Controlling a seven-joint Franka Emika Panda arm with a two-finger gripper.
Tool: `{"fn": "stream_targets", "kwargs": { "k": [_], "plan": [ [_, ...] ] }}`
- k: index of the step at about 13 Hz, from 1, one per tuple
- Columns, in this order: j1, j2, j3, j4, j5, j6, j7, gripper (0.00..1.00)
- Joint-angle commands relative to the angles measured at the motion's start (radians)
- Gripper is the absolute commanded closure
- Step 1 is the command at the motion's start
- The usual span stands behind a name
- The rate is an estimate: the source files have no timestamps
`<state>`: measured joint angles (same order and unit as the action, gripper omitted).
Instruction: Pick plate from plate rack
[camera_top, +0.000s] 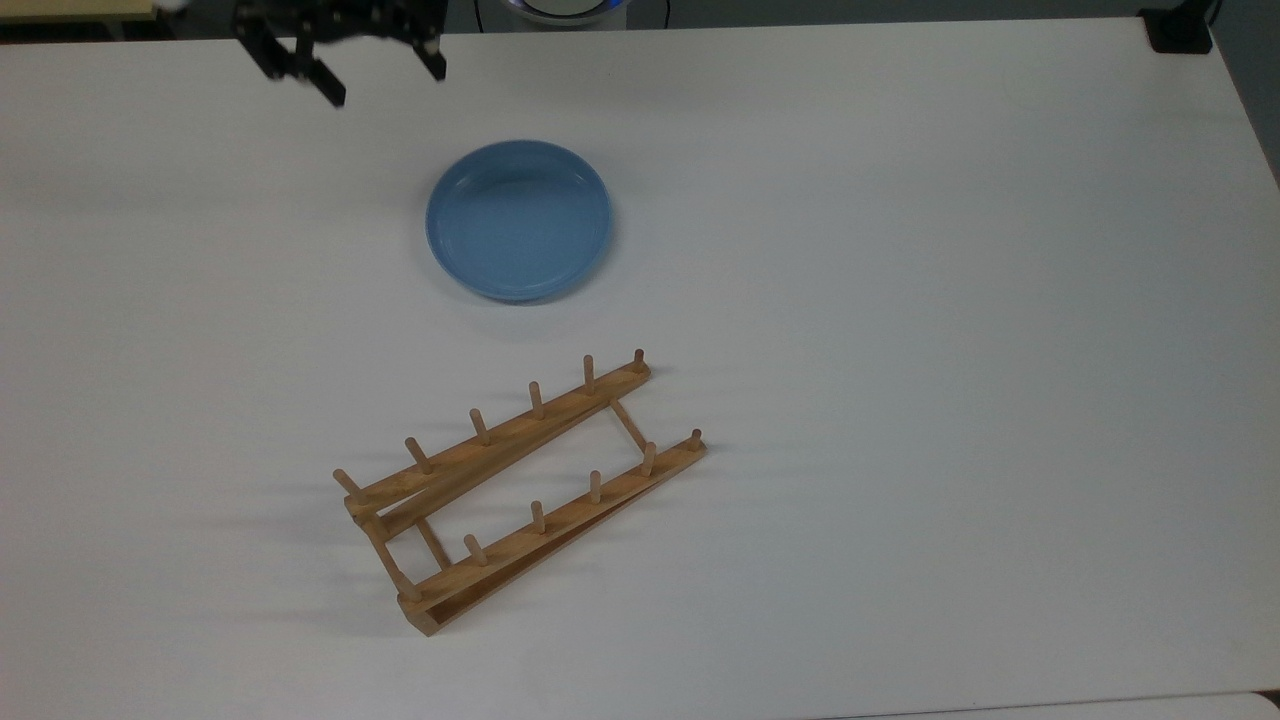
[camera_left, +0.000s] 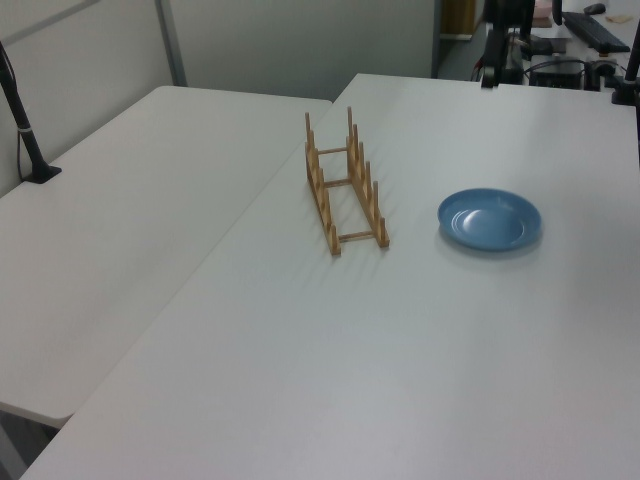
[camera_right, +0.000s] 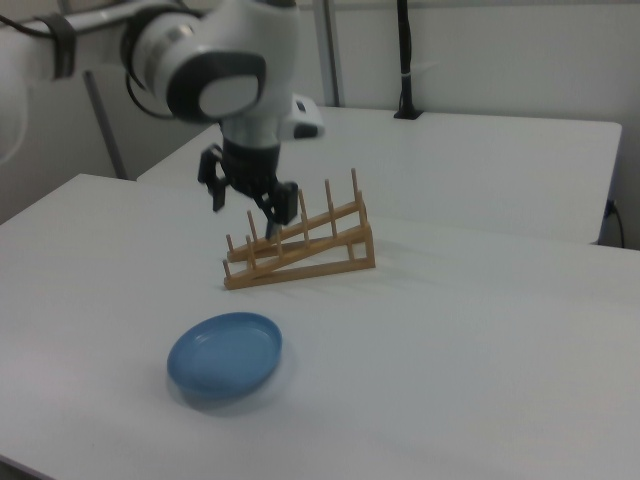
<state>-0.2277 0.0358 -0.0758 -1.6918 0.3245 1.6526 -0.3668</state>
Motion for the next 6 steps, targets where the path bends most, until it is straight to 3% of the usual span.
{"fn": "stream_targets", "kwargs": {
  "k": [1, 3, 6],
  "plan": [
    [0.056, -0.051, -0.005, 0.055, 0.008, -0.047, 0.194, 0.00],
    [0.091, -0.099, -0.007, 0.055, -0.004, -0.057, 0.340, 0.00],
    [0.198, -0.116, -0.005, 0.055, -0.148, -0.071, 0.621, 0.00]
  ]
}}
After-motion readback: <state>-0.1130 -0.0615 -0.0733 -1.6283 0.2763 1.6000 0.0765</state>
